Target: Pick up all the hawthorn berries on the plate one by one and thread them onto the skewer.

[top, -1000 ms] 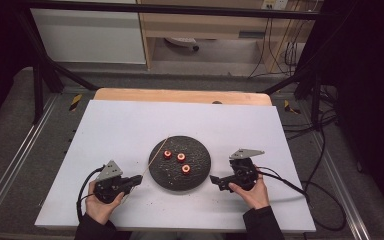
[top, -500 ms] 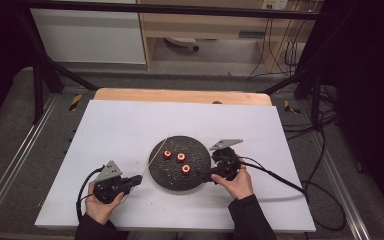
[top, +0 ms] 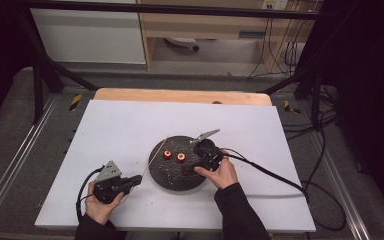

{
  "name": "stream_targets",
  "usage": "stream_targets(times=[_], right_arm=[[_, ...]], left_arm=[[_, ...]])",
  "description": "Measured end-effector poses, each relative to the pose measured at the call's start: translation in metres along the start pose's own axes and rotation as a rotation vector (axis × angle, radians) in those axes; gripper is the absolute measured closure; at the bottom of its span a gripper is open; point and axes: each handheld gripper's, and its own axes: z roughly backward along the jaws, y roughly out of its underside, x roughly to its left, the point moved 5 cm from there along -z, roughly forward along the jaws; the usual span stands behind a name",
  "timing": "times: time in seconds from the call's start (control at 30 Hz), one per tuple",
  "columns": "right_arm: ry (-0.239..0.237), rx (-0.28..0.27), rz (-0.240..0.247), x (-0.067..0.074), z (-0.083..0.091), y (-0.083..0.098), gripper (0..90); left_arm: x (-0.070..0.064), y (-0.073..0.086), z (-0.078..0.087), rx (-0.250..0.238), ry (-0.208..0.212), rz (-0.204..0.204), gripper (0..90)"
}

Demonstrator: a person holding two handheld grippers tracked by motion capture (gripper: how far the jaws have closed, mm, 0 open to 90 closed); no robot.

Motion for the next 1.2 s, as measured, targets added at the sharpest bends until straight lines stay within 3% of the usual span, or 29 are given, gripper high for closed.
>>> stream_targets(times=[0.3,0.53,0.8,1.2], right_arm=[[-0.014,0.104,0.006,0.005,-0.021,-0.004,35.1],[-0.012,0.141,-0.002,0.005,-0.03,-0.001,44.1],[-0.019,0.173,-0.043,0.004,-0.035,0.0,52.6],[-0.02,0.204,-0.076,0.002,-0.038,0.001,60.2]], left_arm=[[0.001,0.0,0.0,0.002,-0.001,0.002,88.4],[0.001,0.0,-0.001,0.005,-0.001,0.0,88.3],[0.0,0.0,-0.001,0.008,0.001,0.0,88.3],[0.0,0.0,-0.001,0.008,0.0,-0.002,88.3]])
